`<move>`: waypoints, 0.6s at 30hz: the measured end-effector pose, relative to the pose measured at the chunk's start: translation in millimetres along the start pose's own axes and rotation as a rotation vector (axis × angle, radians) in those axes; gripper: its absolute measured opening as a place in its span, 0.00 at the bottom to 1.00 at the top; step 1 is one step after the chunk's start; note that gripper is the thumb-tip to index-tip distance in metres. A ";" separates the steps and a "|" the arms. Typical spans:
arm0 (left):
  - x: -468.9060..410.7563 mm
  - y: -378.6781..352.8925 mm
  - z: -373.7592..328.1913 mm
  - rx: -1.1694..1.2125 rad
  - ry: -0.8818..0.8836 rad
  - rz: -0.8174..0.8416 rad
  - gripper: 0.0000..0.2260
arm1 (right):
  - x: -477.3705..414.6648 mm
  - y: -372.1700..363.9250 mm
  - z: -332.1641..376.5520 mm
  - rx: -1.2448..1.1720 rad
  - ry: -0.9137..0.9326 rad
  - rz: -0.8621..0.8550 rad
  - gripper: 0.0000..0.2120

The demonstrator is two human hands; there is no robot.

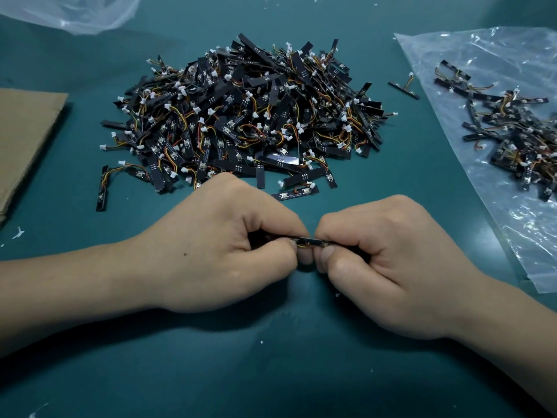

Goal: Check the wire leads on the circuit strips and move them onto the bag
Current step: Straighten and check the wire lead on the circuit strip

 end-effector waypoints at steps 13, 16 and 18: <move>2.4 -1.7 2.8 0.003 0.006 -0.005 0.17 | -0.6 -0.2 -0.2 0.007 -0.013 0.007 0.13; 1.8 0.6 1.3 -0.021 -0.001 -0.010 0.17 | -0.6 0.9 -0.8 0.019 -0.027 -0.005 0.13; 1.9 1.5 2.1 -0.011 0.002 -0.011 0.16 | -0.4 0.4 0.2 0.015 -0.028 0.005 0.14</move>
Point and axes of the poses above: each hand's wrist, its own x-axis away from the middle knuckle, its own y-axis out of the back of the hand, z = x × y, the point moved 9 cm from there along -x, towards the middle knuckle, and after that the axes turned 15 degrees about -y, right-handed, at the moved point
